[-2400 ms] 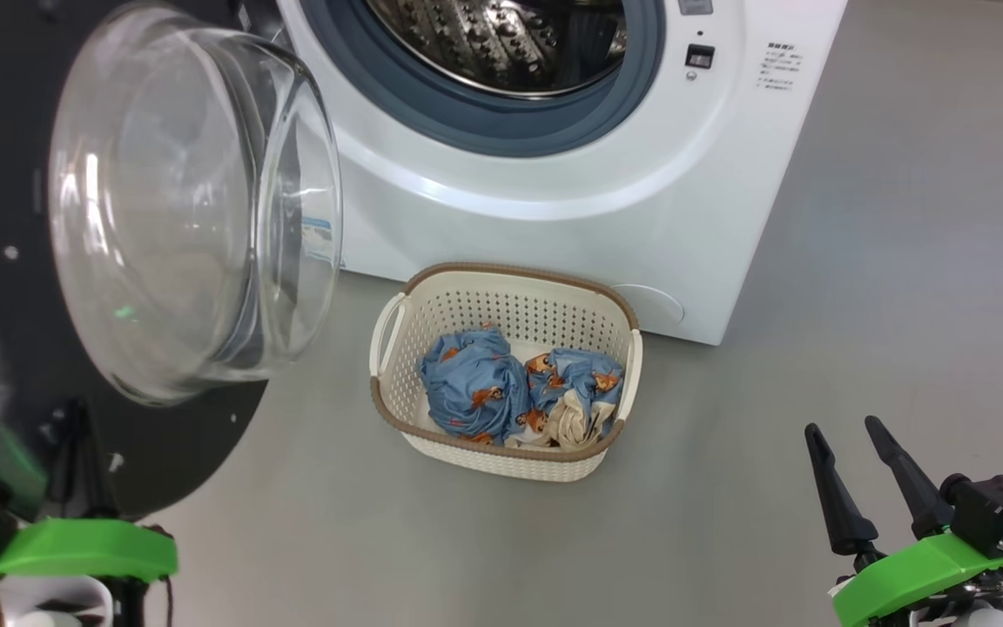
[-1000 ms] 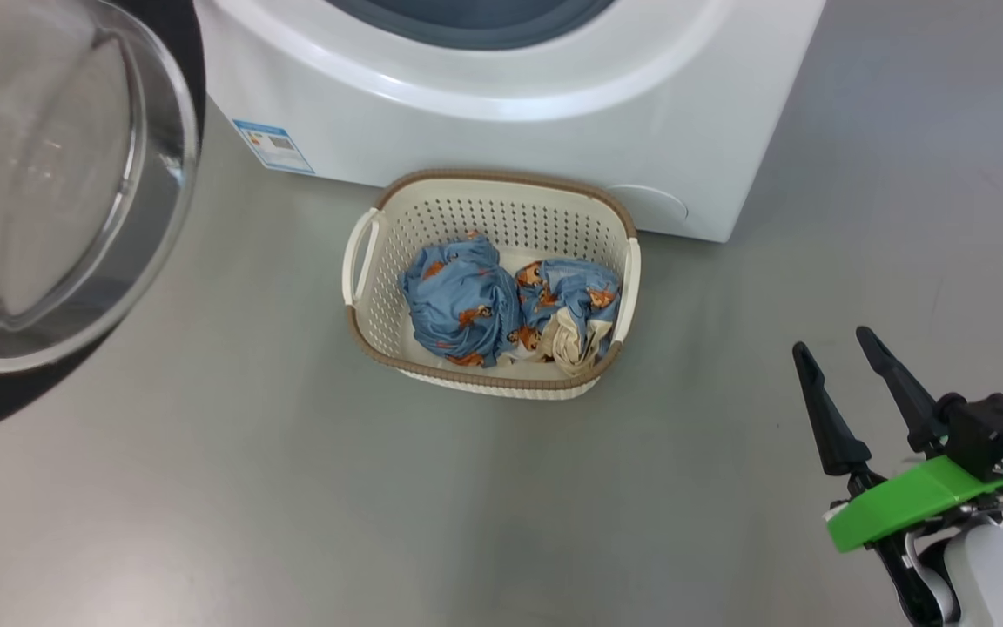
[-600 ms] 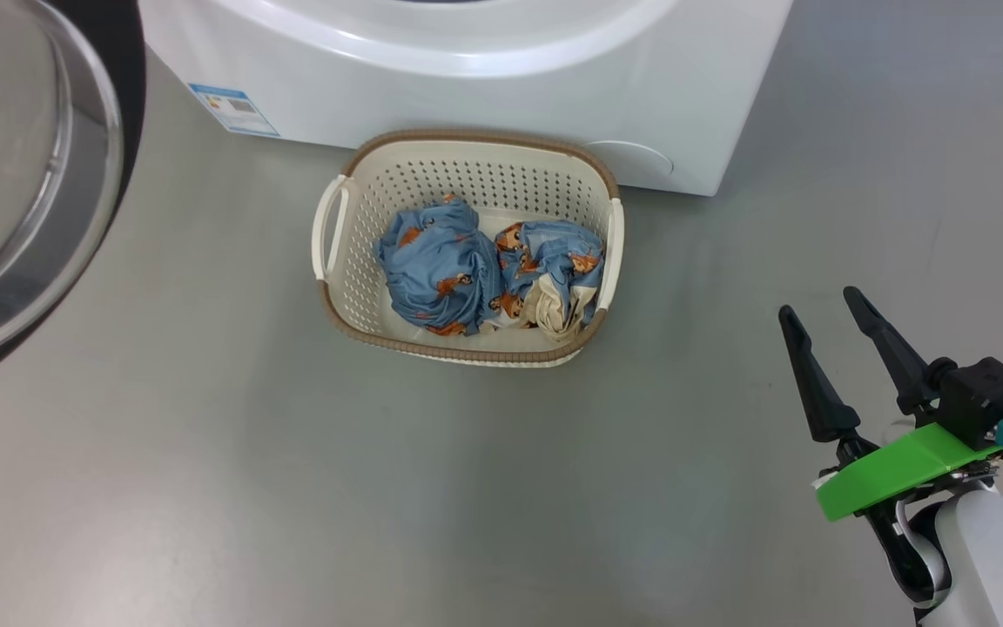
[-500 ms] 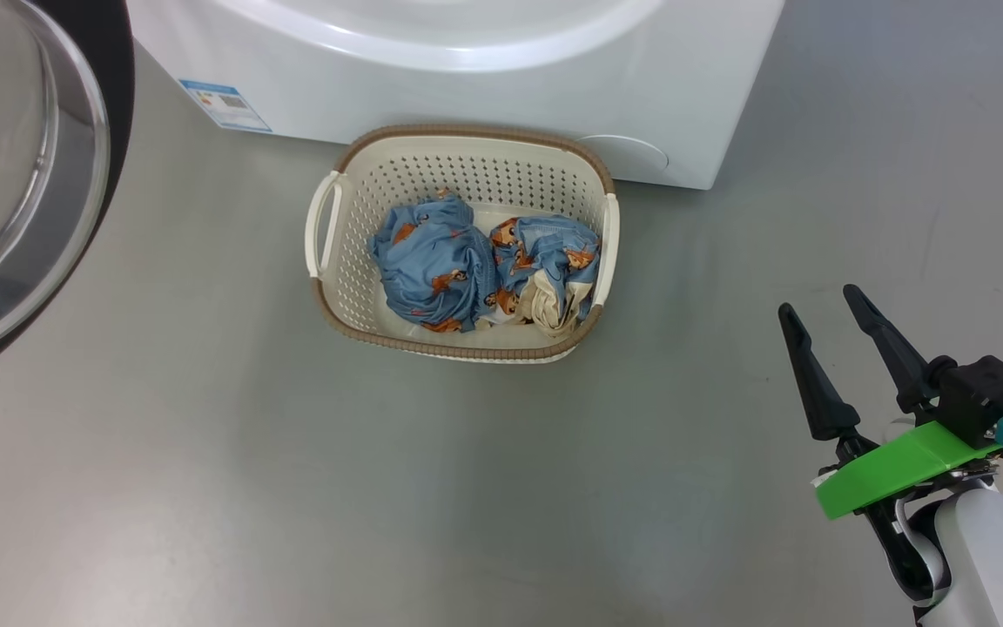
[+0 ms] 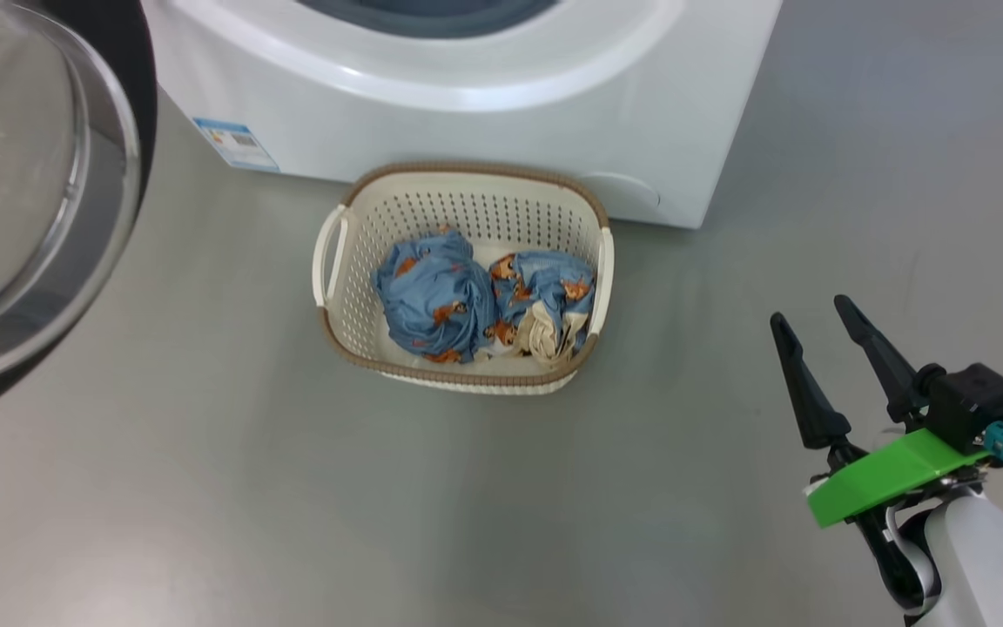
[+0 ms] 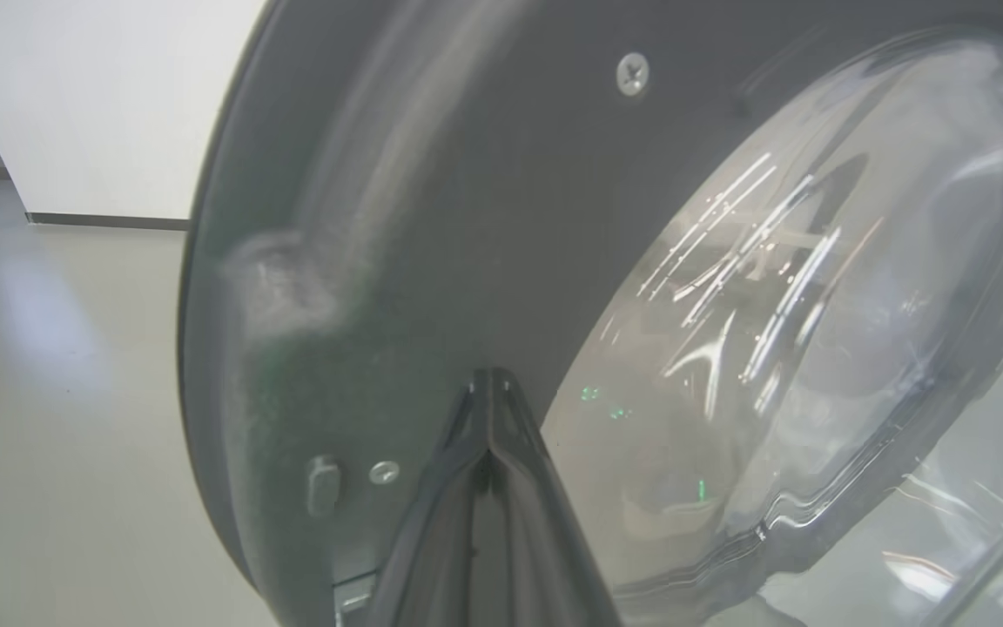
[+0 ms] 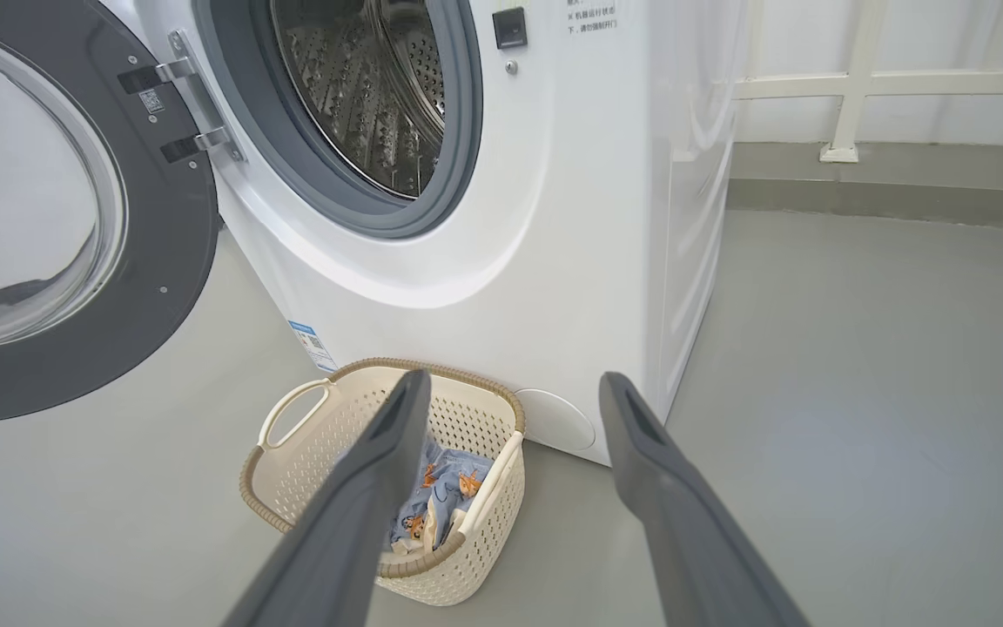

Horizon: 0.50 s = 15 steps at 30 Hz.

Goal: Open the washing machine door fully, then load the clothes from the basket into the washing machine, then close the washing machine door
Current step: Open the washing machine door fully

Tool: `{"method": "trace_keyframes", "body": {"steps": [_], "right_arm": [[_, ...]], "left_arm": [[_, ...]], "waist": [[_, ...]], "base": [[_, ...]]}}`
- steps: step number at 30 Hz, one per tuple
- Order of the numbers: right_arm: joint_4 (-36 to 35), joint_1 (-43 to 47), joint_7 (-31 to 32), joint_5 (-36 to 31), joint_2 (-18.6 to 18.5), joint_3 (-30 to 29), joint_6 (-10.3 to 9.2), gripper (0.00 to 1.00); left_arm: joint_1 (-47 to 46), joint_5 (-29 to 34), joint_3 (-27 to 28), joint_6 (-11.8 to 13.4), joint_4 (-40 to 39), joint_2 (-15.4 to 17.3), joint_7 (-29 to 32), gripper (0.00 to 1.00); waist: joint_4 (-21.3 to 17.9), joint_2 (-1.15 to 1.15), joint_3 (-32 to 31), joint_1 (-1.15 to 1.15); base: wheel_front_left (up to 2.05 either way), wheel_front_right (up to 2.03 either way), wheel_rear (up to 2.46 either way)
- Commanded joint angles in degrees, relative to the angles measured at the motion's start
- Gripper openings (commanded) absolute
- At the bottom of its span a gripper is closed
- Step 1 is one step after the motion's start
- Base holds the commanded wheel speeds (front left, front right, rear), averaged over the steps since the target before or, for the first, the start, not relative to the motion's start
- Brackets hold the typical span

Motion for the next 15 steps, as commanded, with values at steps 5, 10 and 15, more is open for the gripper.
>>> {"method": "trace_keyframes", "body": {"steps": [5,10,15], "right_arm": [[-0.8,3.1,-0.7,1.1,0.7,1.3,0.09,1.0],[-0.7,5.2,-0.7,1.6,0.5,1.1,0.09,1.0],[-0.7,6.4,-0.7,1.8,0.5,1.0,0.09,1.0]], "left_arm": [[7.3,1.2,0.5,-0.7,-4.7,0.7,-0.3,0.0],[12.1,0.1,-1.0,-1.0,-8.3,-2.0,-0.3,0.0],[16.5,-2.7,-4.9,-1.0,-11.9,-4.0,-0.3,0.0]], "waist": [[-0.1,0.0,-5.6,0.0],[0.0,0.0,-8.2,0.0],[-0.4,0.0,-9.8,0.0]], "base": [[0.0,0.0,0.0],[0.0,0.0,0.0],[0.0,0.0,0.0]]}}
